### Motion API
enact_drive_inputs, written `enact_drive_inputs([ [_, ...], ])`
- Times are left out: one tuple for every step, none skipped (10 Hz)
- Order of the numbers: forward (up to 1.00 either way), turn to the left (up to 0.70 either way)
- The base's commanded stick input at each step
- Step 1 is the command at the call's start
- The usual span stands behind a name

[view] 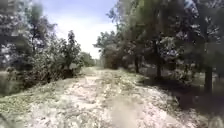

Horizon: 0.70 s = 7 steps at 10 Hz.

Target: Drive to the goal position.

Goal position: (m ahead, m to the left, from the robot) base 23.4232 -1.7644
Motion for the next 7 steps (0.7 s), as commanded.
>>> enact_drive_inputs([
  [0.5,0.0],
  [0.5,0.0],
  [0.5,0.0],
  [0.5,0.0],
  [0.5,0.0],
  [0.5,0.0],
  [0.5,0.0],
])
